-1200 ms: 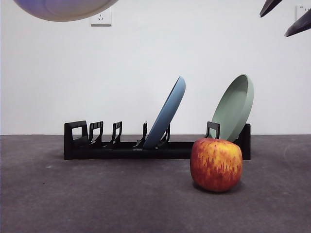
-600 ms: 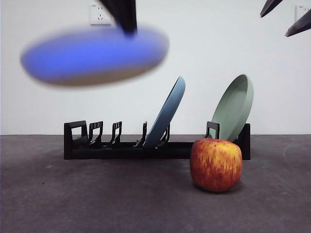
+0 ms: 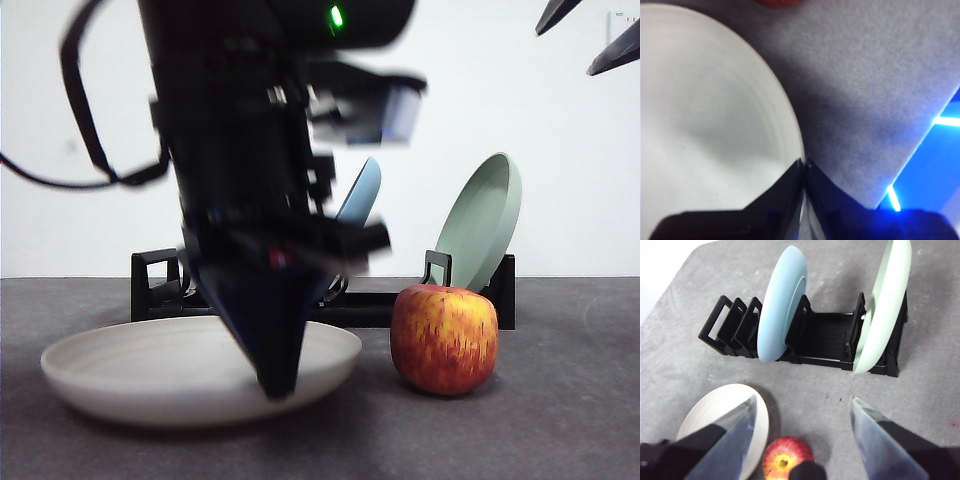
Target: Take the yellow plate from the plate rack,put the plate on the table,take the apple from the table,put the apple in the plate
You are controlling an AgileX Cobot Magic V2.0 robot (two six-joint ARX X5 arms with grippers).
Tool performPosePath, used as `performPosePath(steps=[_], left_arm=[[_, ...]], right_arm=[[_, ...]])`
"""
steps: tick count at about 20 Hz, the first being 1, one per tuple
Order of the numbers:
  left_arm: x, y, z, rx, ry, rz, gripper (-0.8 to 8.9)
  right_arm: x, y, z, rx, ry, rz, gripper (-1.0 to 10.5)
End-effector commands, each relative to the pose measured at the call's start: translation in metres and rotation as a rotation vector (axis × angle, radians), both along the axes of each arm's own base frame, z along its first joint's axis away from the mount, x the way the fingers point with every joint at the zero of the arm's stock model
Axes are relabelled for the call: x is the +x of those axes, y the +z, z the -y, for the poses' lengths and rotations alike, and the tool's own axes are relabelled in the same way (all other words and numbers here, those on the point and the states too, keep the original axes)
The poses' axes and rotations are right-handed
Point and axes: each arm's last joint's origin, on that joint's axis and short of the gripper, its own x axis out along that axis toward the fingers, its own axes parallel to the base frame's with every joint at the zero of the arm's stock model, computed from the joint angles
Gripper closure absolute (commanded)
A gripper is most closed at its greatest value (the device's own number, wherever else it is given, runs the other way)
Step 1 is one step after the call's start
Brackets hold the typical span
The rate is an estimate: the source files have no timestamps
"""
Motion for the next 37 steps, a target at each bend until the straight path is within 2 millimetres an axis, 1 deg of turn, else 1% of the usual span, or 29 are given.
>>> performPosePath(steps=[1,3,4,5,6,7,9,11,12,15,17,19,21,23,25,28,30,33,34,35,36,37], left_arm=[[0.001,-0.012,0.002,0.032,-0.012,-0.017,8.2],[0.002,-0.013,0.002,0.035,-0.01,-0.019,8.01],[0.001,-0.012,0.002,0.035,-0.01,-0.021,7.24],[0.002,-0.012,0.001,0.037,-0.009,-0.021,5.98],[0.002,-0.01,0.0,0.037,-0.002,-0.018,5.08],[0.003,-0.008,0.0,0.035,0.011,-0.017,4.92],[0.004,0.004,0.0,0.025,0.028,0.028,4.92],[0.004,0.031,-0.002,-0.031,0.04,0.1,4.93],[0.003,0.047,-0.004,-0.08,0.042,0.127,4.93],[-0.006,0.107,-0.021,-0.259,0.054,0.232,4.94],[-0.016,0.15,-0.044,-0.378,0.1,0.353,4.95],[-0.031,0.186,-0.074,-0.474,0.176,0.5,4.95],[-0.046,0.211,-0.105,-0.54,0.255,0.624,4.95],[-0.061,0.229,-0.135,-0.597,0.331,0.726,4.95],[-0.075,0.241,-0.159,-0.651,0.385,0.792,5.0],[-0.089,0.248,-0.185,-0.69,0.435,0.845,5.0],[-0.093,0.249,-0.194,-0.687,0.456,0.863,5.0],[-0.095,0.248,-0.198,-0.666,0.475,0.873,5.0],[-0.095,0.247,-0.199,-0.656,0.481,0.875,5.0],[-0.096,0.246,-0.199,-0.645,0.479,0.871,5.0],[-0.096,0.245,-0.199,-0.633,0.476,0.866,5.0],[-0.096,0.244,-0.199,-0.624,0.474,0.863,5.0]], right_arm=[[0.001,0.001,0.0,-0.005,0.005,0.009,6.3],[0.001,0.001,0.0,-0.002,0.009,0.008,6.3],[0.0,0.001,-0.001,-0.003,0.01,0.006,6.3],[0.0,0.001,-0.001,-0.003,0.012,0.004,6.3],[0.0,0.001,-0.003,-0.003,0.019,0.003,6.2],[-0.001,0.001,-0.005,-0.003,0.032,0.003,6.2],[-0.002,0.001,-0.012,-0.006,0.063,0.005,6.2],[-0.004,0.001,-0.021,-0.028,0.103,0.016,4.4],[-0.004,0.0,-0.026,-0.048,0.107,0.018,3.9],[-0.003,-0.006,-0.045,-0.118,0.131,0.009,3.8],[0.0,-0.016,-0.06,-0.166,0.163,-0.028,3.8],[0.005,-0.031,-0.078,-0.244,0.197,-0.082,3.8],[0.012,-0.049,-0.097,-0.32,0.232,-0.132,3.8],[0.02,-0.07,-0.112,-0.386,0.26,-0.191,3.8],[0.029,-0.094,-0.124,-0.429,0.292,-0.268,3.8],[0.041,-0.127,-0.132,-0.48,0.309,-0.378,3.8],[0.045,-0.142,-0.135,-0.5,0.314,-0.421,3.8],[0.049,-0.153,-0.138,-0.51,0.32,-0.451,3.9],[0.049,-0.155,-0.138,-0.51,0.316,-0.46,4.3],[0.049,-0.157,-0.139,-0.509,0.312,-0.469,4.9],[0.049,-0.159,-0.14,-0.503,0.297,-0.485,6.1],[0.049,-0.16,-0.14,-0.492,0.279,-0.496,7.5]])
